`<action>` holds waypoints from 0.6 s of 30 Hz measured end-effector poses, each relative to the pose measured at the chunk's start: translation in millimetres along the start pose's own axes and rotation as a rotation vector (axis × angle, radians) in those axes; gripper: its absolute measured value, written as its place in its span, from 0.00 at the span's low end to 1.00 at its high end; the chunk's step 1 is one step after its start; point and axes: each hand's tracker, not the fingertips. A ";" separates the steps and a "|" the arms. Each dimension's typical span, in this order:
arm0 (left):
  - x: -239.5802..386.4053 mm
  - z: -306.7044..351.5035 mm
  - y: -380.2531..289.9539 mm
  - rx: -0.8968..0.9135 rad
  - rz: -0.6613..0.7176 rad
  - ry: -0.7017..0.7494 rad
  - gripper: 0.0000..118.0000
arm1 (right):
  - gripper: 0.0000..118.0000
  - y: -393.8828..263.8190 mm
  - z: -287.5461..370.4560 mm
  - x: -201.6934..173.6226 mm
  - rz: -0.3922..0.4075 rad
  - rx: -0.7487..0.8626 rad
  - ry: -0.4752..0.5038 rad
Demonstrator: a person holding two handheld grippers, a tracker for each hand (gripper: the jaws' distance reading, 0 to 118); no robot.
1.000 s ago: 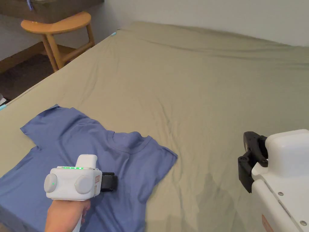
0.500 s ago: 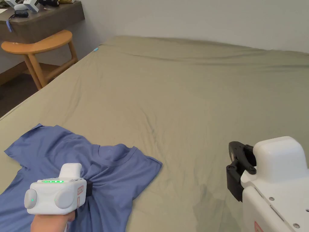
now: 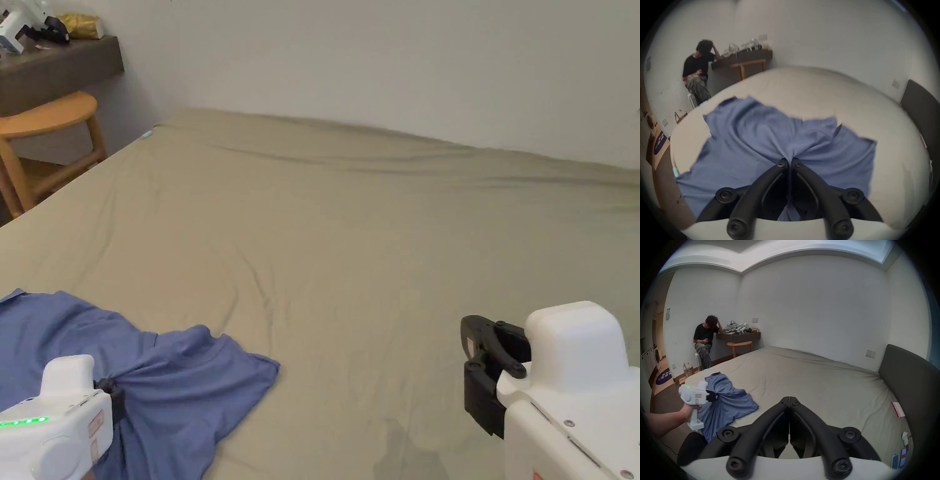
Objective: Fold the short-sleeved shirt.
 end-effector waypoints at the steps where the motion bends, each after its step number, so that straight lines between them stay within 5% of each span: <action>1: 3.8 18.5 10.3 0.051 0.008 -0.016 0.00 | 0.01 2.0 2.9 0.4 0.004 0.013 -0.007; 9: 44.2 143.1 100.8 0.444 -0.063 -0.124 0.00 | 0.01 19.5 26.2 8.3 0.006 0.094 -0.027; 18: 156.9 266.2 207.7 0.751 -0.240 -0.337 0.00 | 0.01 14.0 66.8 46.7 -0.053 0.164 -0.117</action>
